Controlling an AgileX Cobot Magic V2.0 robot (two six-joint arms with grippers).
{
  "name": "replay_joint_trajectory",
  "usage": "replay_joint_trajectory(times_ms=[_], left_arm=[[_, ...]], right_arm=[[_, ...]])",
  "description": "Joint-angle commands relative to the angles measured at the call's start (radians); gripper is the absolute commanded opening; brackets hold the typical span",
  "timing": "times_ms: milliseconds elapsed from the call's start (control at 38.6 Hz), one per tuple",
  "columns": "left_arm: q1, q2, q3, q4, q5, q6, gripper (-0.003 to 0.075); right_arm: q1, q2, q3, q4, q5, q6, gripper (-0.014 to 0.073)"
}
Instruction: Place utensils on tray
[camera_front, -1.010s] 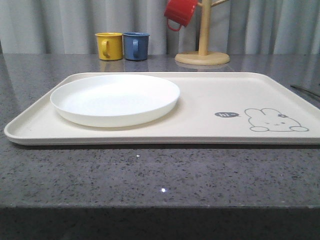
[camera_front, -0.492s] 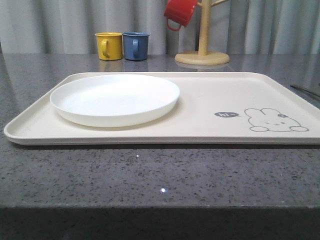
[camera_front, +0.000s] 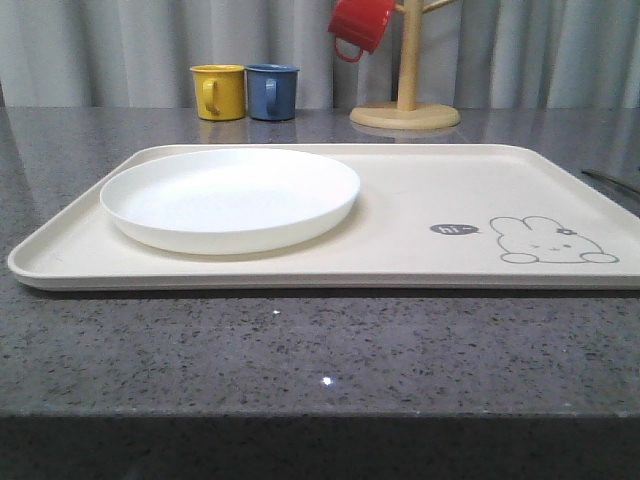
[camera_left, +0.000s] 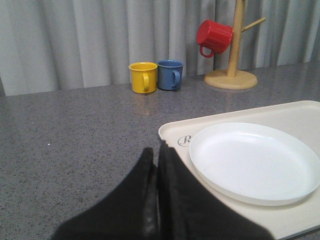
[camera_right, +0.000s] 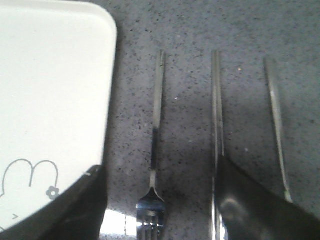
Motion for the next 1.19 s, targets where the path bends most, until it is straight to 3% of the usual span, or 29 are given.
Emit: replay_joint_trajectory(times_ms=[0, 362, 802, 906, 1087, 1165], left_arm=[[0.001, 0.008, -0.028, -0.006, -0.086, -0.008, -0.0018], [0.001, 0.008, -0.028, -0.006, -0.086, -0.008, -0.0018], [0.001, 0.008, -0.028, -0.006, -0.086, -0.008, -0.0018], [0.001, 0.008, -0.028, -0.006, -0.086, -0.008, -0.0018], [0.001, 0.008, -0.028, -0.006, -0.086, -0.008, -0.0018], [0.001, 0.008, -0.028, -0.006, -0.086, -0.008, -0.0018]], right_arm=[[0.006, 0.059, -0.089, 0.000, 0.010, -0.013, 0.0484], [0.001, 0.268, -0.192, -0.008, 0.088, -0.013, 0.0355], [0.001, 0.391, -0.209, -0.006, 0.118, -0.013, 0.0338], [0.001, 0.391, -0.209, -0.006, 0.121, -0.013, 0.0239], [0.001, 0.391, -0.209, -0.006, 0.135, -0.013, -0.0064], [0.001, 0.388, -0.212, -0.006, 0.152, -0.013, -0.0064]])
